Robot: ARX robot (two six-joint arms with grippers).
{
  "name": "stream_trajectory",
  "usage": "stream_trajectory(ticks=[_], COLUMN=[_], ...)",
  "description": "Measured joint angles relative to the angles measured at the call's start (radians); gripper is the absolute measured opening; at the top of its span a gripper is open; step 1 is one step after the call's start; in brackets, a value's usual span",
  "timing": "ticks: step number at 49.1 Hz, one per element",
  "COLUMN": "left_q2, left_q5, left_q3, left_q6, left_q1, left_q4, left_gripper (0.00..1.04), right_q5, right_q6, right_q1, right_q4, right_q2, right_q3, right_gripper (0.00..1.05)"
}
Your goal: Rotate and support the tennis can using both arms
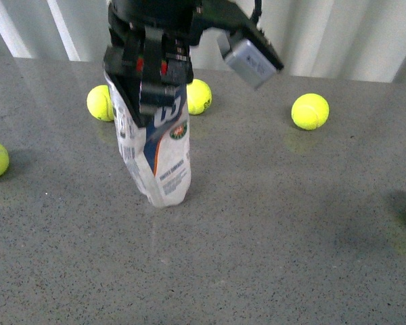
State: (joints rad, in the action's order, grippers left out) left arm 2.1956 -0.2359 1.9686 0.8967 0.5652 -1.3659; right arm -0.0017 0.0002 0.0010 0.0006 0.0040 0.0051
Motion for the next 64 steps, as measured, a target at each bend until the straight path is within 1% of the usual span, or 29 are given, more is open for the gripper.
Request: stream_trajectory(ticks=[11,13,15,19,20,22,27,28,30,31,32,33,35,36,40,41,43,56,61,64], left_q2=[-0.001,0.003,0.008,0.041,0.046,0.053,0.055,0.055,0.053,0.053,0.051,0.048,0.045,0.042,0.036,0.033,0.023,-0.093,-0.132,-0.161], left_q5=[0.043,0.067,0.082,0.108,0.110,0.108,0.104,0.104,0.103,0.103,0.103,0.105,0.105,0.105,0.105,0.105,0.106,0.146,0.187,0.243], left_q3=[-0.035,-0.029,-0.022,0.023,0.031,0.052,0.093,0.097,0.122,0.124,0.133,0.144,0.150,0.153,0.153,0.152,0.145,0.072,0.047,0.037], left_q6=[-0.033,-0.045,-0.054,-0.072,-0.073,-0.080,-0.087,-0.087,-0.089,-0.090,-0.090,-0.091,-0.094,-0.094,-0.095,-0.095,-0.098,-0.140,-0.177,-0.227], left_q1=[0.026,0.027,0.027,0.028,0.028,0.028,0.025,0.025,0.021,0.021,0.019,0.016,0.013,0.009,0.000,-0.002,-0.008,-0.034,-0.045,-0.055], left_q4=[0.074,0.072,0.072,0.047,0.045,0.041,0.025,0.024,0.018,0.017,0.014,0.011,0.010,0.008,0.008,0.008,0.008,0.040,0.069,0.102], left_gripper=[0.04,0.11,0.16,0.33,0.35,0.43,0.56,0.57,0.65,0.66,0.69,0.75,0.82,0.88,0.99,1.00,0.97,0.98,0.98,0.98], right_q5=[0.000,0.000,0.000,0.000,0.000,0.000,0.000,0.000,0.000,0.000,0.000,0.000,0.000,0.000,0.000,0.000,0.000,0.000,0.000,0.000], right_q6=[0.000,0.000,0.000,0.000,0.000,0.000,0.000,0.000,0.000,0.000,0.000,0.000,0.000,0.000,0.000,0.000,0.000,0.000,0.000,0.000], right_q1=[0.000,0.000,0.000,0.000,0.000,0.000,0.000,0.000,0.000,0.000,0.000,0.000,0.000,0.000,0.000,0.000,0.000,0.000,0.000,0.000], right_q4=[0.000,0.000,0.000,0.000,0.000,0.000,0.000,0.000,0.000,0.000,0.000,0.000,0.000,0.000,0.000,0.000,0.000,0.000,0.000,0.000], right_q2=[0.000,0.000,0.000,0.000,0.000,0.000,0.000,0.000,0.000,0.000,0.000,0.000,0.000,0.000,0.000,0.000,0.000,0.000,0.000,0.000], right_q3=[0.000,0.000,0.000,0.000,0.000,0.000,0.000,0.000,0.000,0.000,0.000,0.000,0.000,0.000,0.000,0.000,0.000,0.000,0.000,0.000], right_gripper=[0.97,0.97,0.97,0.97,0.97,0.97,0.97,0.97,0.97,0.97,0.97,0.97,0.97,0.97,0.97,0.97,0.97,0.97,0.97,0.97])
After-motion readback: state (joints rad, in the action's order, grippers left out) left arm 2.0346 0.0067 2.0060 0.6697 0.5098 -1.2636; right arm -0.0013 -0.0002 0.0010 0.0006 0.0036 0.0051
